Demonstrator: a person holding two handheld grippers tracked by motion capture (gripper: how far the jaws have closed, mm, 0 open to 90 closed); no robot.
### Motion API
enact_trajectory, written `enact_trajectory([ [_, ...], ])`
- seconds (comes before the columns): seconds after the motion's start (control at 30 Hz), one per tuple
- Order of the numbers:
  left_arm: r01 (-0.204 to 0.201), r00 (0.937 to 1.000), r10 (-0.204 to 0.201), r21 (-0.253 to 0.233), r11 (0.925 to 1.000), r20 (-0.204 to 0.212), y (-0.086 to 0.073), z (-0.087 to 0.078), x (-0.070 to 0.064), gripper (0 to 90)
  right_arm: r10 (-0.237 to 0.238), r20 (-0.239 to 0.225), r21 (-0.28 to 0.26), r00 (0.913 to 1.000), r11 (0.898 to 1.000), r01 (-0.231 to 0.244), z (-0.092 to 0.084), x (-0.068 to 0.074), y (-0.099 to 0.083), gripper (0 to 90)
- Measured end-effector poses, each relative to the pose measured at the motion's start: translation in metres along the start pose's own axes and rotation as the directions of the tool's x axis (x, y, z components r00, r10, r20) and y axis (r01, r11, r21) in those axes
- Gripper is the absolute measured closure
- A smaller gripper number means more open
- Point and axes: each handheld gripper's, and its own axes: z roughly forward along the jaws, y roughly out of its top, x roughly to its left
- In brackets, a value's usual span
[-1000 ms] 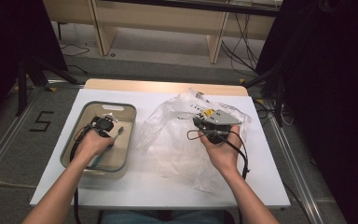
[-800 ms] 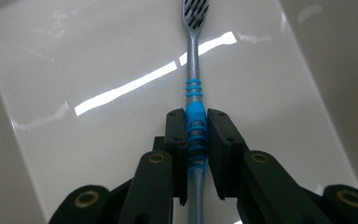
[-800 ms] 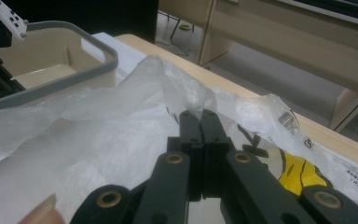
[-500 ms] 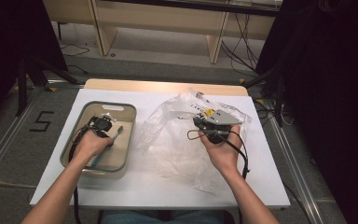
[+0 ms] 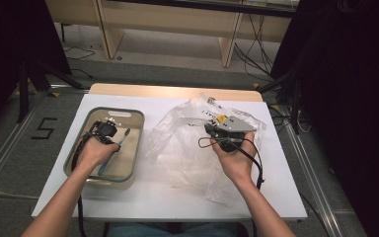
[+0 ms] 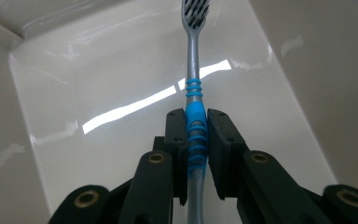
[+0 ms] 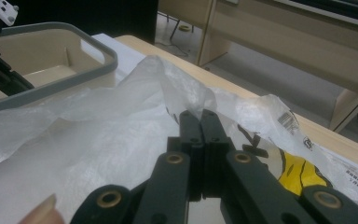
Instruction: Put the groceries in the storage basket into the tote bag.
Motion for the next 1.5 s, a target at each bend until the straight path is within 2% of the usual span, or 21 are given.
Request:
enact_trajectory([
  [0.37, -0.002, 0.9999, 0.003, -0.089, 0.9960, 0.012, 0.000, -0.011, -0.002, 78.5, 0.000, 0.000, -0.002, 1.0000, 1.000, 0.000, 0.000, 0.000, 0.000, 90.0],
  [0.57, -0.018, 0.9998, 0.019, -0.142, 0.9897, 0.007, 0.002, -0.022, -0.005, 78.5, 0.002, 0.000, -0.005, 1.0000, 1.000, -0.002, 0.000, 0.000, 0.000, 90.0],
  [0.9, -0.030, 0.9995, 0.032, -0.195, 0.9803, 0.006, 0.003, -0.033, -0.010, 78.5, 0.001, 0.000, -0.005, 1.0000, 1.000, -0.001, 0.000, 0.000, 0.000, 90.0],
  [1.1, -0.022, 0.9992, 0.029, -0.224, 0.9743, 0.029, 0.003, -0.040, -0.011, 78.5, 0.001, 0.000, -0.005, 1.0000, 1.000, -0.001, 0.000, 0.000, 0.000, 90.0],
  [1.3, -0.038, 0.9985, 0.047, -0.254, 0.9665, 0.029, 0.004, -0.051, -0.016, 78.4, -0.001, 0.000, -0.004, 1.0000, 1.000, 0.001, 0.000, 0.000, 0.000, 90.0],
  [1.5, -0.035, 0.9981, 0.048, -0.281, 0.9590, 0.040, 0.005, -0.059, -0.019, 78.4, -0.001, -0.001, -0.001, 1.0000, 1.000, 0.001, 0.000, 0.000, 0.000, 90.0],
])
